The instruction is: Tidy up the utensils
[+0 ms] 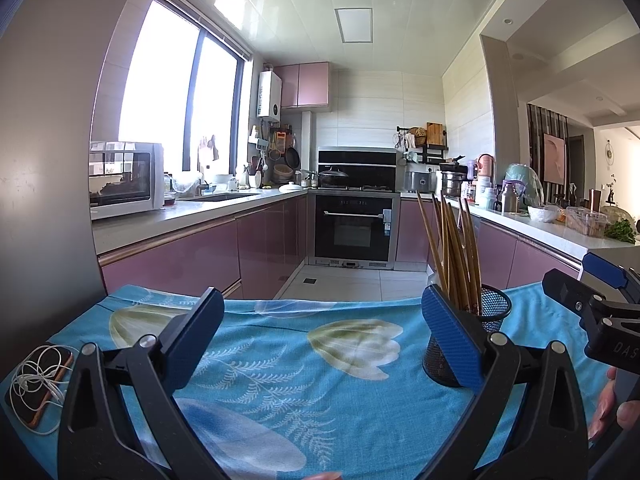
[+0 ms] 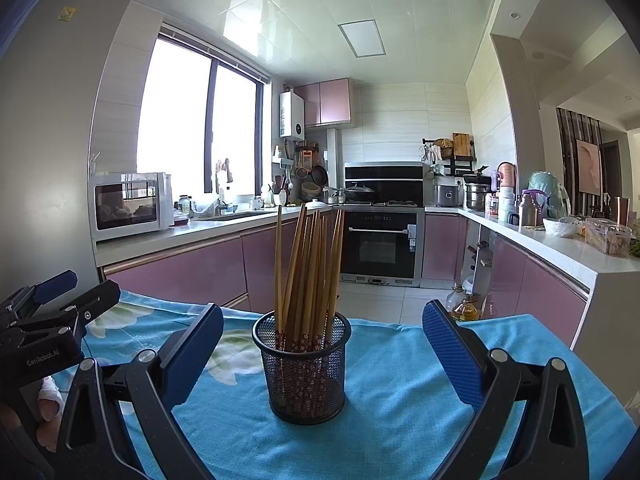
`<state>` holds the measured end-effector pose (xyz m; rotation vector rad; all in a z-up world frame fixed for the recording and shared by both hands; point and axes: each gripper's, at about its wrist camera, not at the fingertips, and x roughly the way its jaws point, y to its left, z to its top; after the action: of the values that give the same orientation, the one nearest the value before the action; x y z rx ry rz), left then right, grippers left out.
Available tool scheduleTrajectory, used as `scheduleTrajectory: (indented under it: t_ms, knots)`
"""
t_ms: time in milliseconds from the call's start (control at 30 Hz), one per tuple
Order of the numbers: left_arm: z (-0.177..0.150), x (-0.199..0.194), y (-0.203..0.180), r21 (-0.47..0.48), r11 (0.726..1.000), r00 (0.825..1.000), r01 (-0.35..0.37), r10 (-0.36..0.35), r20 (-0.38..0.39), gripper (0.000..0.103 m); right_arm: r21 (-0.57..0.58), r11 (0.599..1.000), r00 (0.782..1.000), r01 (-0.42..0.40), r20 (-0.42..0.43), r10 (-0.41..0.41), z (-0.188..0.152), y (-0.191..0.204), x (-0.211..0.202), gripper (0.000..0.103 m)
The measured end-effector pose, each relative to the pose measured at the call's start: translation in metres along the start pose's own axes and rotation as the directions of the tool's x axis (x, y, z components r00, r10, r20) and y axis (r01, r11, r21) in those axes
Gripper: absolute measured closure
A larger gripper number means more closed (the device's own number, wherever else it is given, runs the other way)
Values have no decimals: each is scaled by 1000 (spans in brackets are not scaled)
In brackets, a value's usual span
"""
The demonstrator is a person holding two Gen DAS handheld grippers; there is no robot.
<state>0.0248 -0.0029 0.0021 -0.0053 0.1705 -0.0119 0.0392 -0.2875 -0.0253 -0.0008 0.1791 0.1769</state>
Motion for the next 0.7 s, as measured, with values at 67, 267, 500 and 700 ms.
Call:
scheduleTrajectory:
  t_ms: [67,267,500,700]
  knots:
    - [0,0,1,0,1000,1000,0,0,-1,6,0,1000,1000,-1,-2,1,0,0,0,7]
    - [0,0,0,-1,1000,1000,-1,1,-3,6,1,1000,1000,0,-1,0,-1,0,0,7]
    - [0,1,0,-1,1000,1000,-2,2,-4,6,0,1000,1000,0,0,0,0,0,0,7]
    - [-2,1,-1,0,1000,1000,-5,5,-7,6,1,1000,1000,1,-2,-1,0,0,0,7]
